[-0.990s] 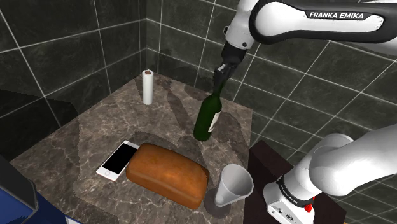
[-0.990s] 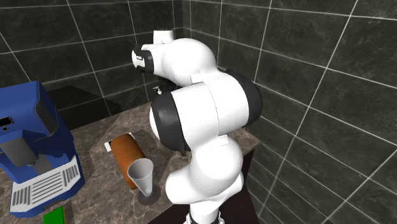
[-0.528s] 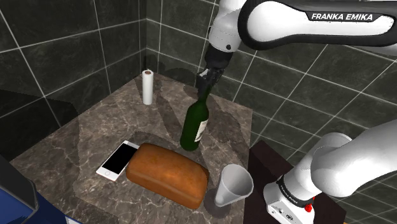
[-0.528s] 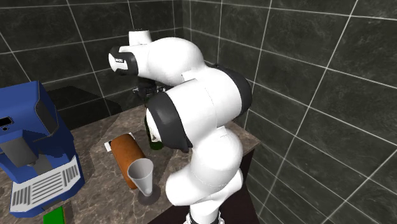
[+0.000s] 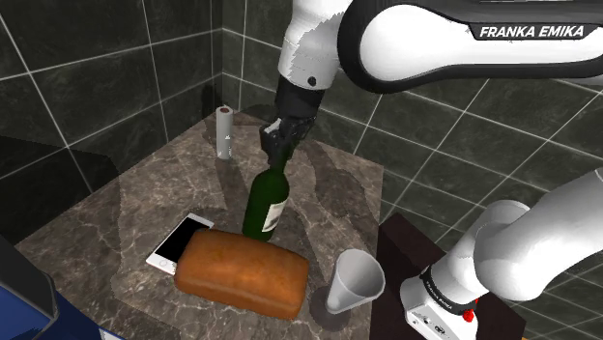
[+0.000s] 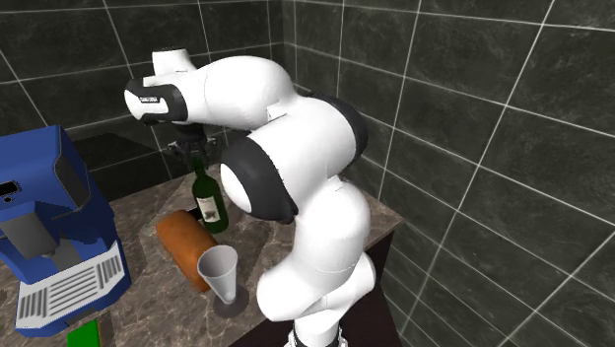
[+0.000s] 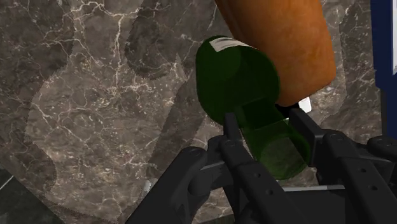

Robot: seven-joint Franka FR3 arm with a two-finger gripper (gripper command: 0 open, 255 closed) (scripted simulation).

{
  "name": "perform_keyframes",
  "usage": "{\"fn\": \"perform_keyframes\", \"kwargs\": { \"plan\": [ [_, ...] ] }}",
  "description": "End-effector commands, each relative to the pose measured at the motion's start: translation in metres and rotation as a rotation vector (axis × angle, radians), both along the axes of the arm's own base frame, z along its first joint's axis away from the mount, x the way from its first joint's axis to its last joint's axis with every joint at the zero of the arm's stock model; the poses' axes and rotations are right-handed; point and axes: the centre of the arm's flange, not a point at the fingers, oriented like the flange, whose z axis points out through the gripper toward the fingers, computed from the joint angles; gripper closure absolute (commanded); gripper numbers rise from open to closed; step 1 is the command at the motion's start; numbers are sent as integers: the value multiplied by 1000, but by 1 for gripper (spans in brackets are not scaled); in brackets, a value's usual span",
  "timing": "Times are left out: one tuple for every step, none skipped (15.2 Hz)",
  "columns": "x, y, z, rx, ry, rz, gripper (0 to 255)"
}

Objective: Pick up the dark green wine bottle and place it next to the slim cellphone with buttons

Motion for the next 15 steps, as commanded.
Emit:
{"fn": "perform_keyframes", "kwargs": {
  "plan": [
    [-1, 31, -1, 3, 0, -1, 255],
    [-3, 44, -1, 3, 0, -1, 255],
    [-5, 57, -1, 3, 0, -1, 255],
    [-7, 70, -1, 3, 0, -1, 255],
    [-9, 83, -1, 3, 0, -1, 255],
    [-11, 96, -1, 3, 0, -1, 255],
    [-13, 109, -1, 3, 0, -1, 255],
    [-15, 122, -1, 3, 0, -1, 255],
    [-17, 135, -1, 3, 0, -1, 255],
    [-19, 148, -1, 3, 0, -1, 255],
    [-21, 161, -1, 3, 0, -1, 255],
    [-23, 174, -1, 3, 0, -1, 255],
    [-25, 187, -1, 3, 0, -1, 255],
    [-27, 200, -1, 3, 0, -1, 255],
    [-29, 213, -1, 3, 0, -1, 255]
  ]
}}
